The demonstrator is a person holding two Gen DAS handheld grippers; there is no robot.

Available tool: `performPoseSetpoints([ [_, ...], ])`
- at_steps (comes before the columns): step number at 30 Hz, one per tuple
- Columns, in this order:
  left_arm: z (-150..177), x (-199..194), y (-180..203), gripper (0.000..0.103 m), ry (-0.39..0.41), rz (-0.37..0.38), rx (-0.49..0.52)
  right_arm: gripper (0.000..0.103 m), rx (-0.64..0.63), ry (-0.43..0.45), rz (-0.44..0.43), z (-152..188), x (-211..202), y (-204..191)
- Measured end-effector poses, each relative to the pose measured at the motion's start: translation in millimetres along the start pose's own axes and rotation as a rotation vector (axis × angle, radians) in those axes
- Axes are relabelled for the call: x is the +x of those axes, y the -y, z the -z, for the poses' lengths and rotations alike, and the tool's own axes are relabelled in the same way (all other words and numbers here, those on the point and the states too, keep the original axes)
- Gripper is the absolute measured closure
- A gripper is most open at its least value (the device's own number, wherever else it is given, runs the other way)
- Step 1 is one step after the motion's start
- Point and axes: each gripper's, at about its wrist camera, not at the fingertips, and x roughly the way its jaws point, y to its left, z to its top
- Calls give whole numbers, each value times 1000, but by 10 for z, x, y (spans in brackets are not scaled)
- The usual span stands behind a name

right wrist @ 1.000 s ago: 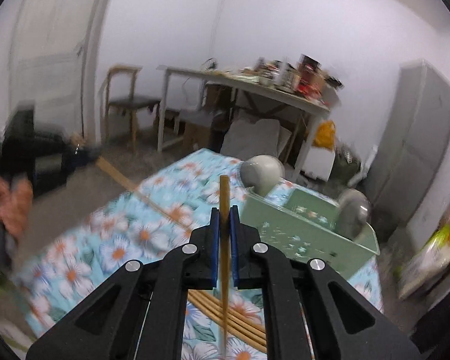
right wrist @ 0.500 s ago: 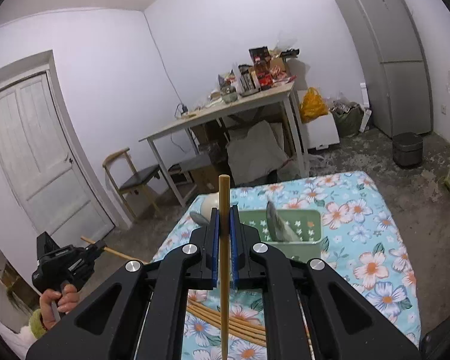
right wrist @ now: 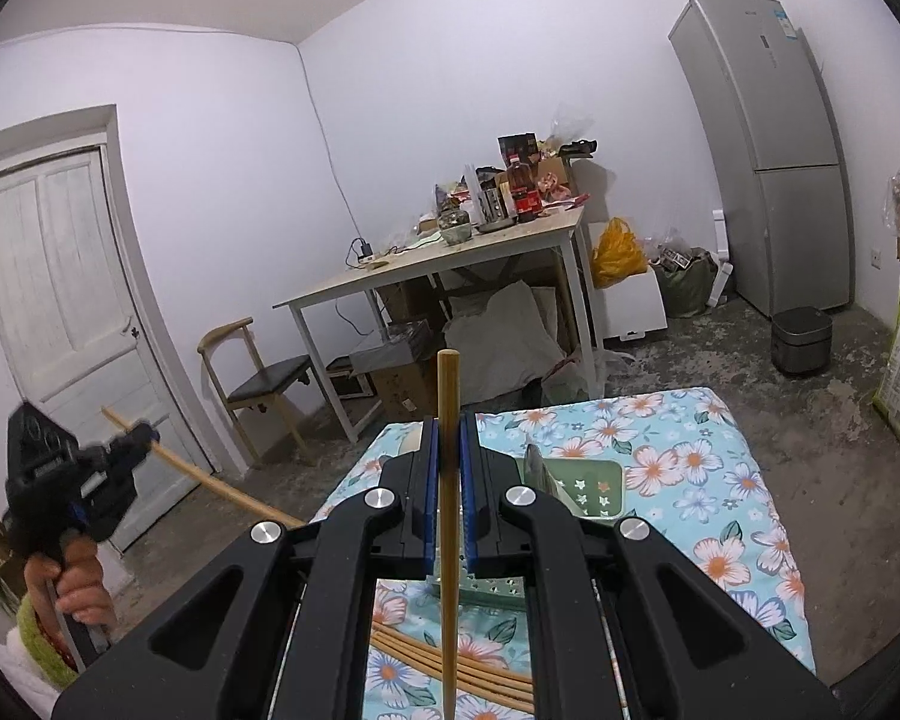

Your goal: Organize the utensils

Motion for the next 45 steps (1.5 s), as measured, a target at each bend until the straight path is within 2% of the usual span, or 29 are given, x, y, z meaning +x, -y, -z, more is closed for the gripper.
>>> performPoseSetpoints([
  [5,-100,306,193,99,3,18,90,96,5,1,-9,-7,-12,3],
  [11,-59,855,367,99,-41,-51,261,96,0,7,-6,-6,-34,3],
  [13,8,1060,401,99,-63,-108,340,96,-1,5,-1,-2,-34,-6],
  [15,75,1220,417,99,-90,-130,384,96,-2,4,1,0,-36,-13],
  [22,259,1654,370,99,-186,-193,459,96,6,-3,9,18,-6,-28],
  [29,349,1824,275,98,-244,-224,435,96,13,-13,12,41,24,-26],
  [33,367,1799,256,74,-243,-234,413,96,17,-16,16,33,23,-12],
  [36,363,1756,266,64,-235,-236,397,96,21,-19,19,36,30,-5],
  [45,381,1514,360,44,-203,-233,388,96,24,-20,22,40,43,8],
])
